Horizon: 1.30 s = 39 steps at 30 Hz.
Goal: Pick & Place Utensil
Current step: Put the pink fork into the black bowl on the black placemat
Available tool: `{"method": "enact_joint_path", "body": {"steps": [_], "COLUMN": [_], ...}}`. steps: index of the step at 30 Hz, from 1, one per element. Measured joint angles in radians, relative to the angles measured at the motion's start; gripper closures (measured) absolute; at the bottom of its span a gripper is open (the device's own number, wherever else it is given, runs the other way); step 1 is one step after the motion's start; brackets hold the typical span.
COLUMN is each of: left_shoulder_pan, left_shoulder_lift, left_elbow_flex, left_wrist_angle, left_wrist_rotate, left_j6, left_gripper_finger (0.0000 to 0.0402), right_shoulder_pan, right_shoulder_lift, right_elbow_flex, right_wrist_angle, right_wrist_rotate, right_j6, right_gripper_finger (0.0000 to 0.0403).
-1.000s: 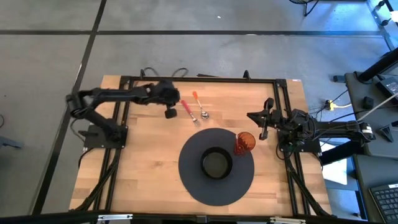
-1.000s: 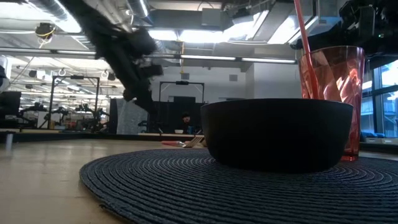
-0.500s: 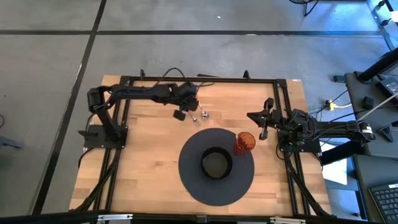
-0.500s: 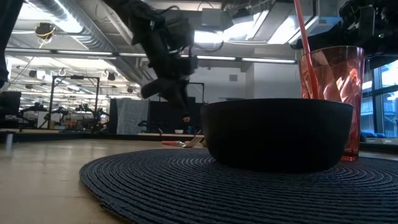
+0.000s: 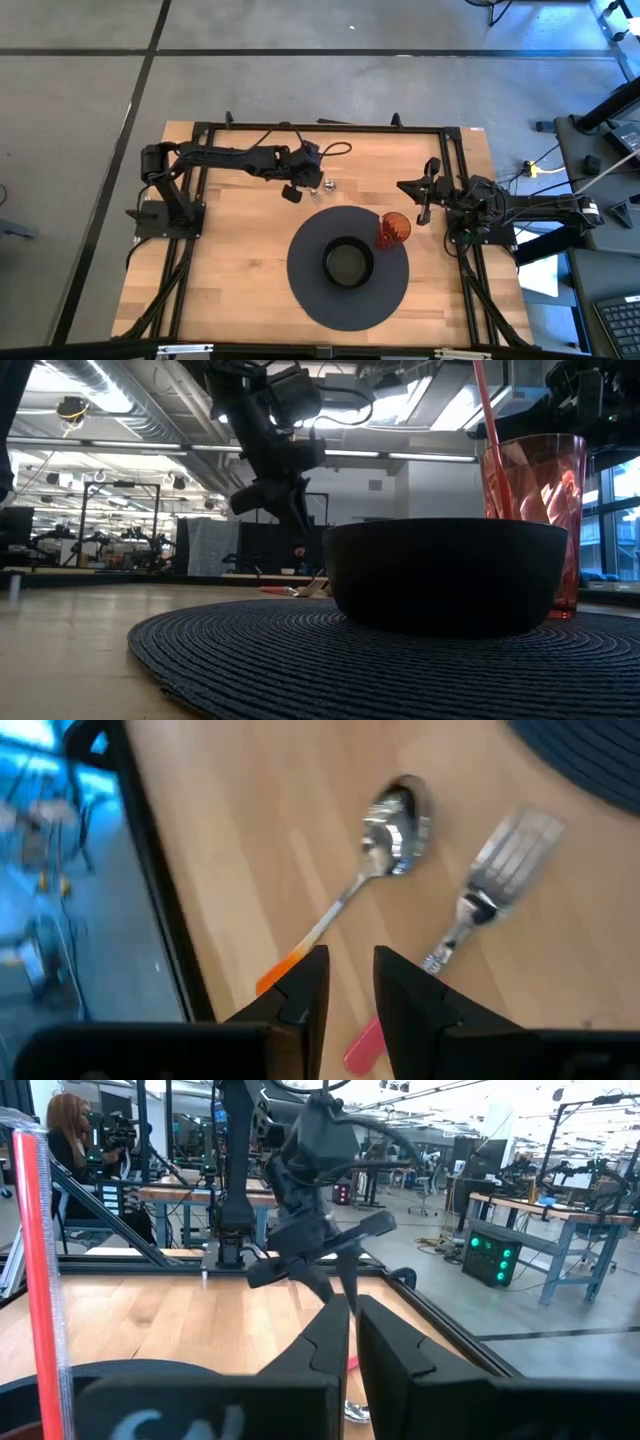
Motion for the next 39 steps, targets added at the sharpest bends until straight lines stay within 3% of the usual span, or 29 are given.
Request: {"method": "enact_joint_path", "body": {"steps": [4,7,11,15,20,34,39], "left_shoulder_pan": [0.001,-0.004,-0.018,-0.019,-0.033,-0.052,-0.034], "left_shoulder_lift": [0.000,0.000,0.000,0.000,0.005,0.178,0.184], "left_elbow_flex": [-0.004,-0.004,-0.004,-0.004,-0.004,-0.005,-0.005], "left_wrist_angle": [-0.059,-0.061,-0.056,-0.043,-0.041,-0.019,-0.008], "left_wrist_rotate": [0.026,0.002,-0.093,-0.090,-0.078,0.113,0.124], "left_j6": [0.183,0.212,0.096,-0.016,0.007,0.167,0.181], "left_gripper_finger": [0.0312,0.0305,0.0305,0.0314,0.0314,0.0237,0.0225], "right_shoulder_pan": [0.000,0.000,0.000,0.000,0.000,0.000,0.000], "right_shoulder_lift": [0.000,0.000,0.000,0.000,0.000,0.000,0.000], "right_elbow_flex": [0.000,0.000,0.000,0.000,0.000,0.000,0.000], "right_wrist_angle": [0.000,0.000,-0.003,-0.003,-0.002,-0.007,-0.007], "right_wrist_rotate": [0.000,0.000,0.000,0.000,0.000,0.001,0.001], "right_j6": [0.000,0.000,0.000,0.000,0.004,-0.004,-0.003], "right_gripper_finger": [0.0377,0.0377,0.0377,0.0377,0.0377,0.0377,0.0377]}}
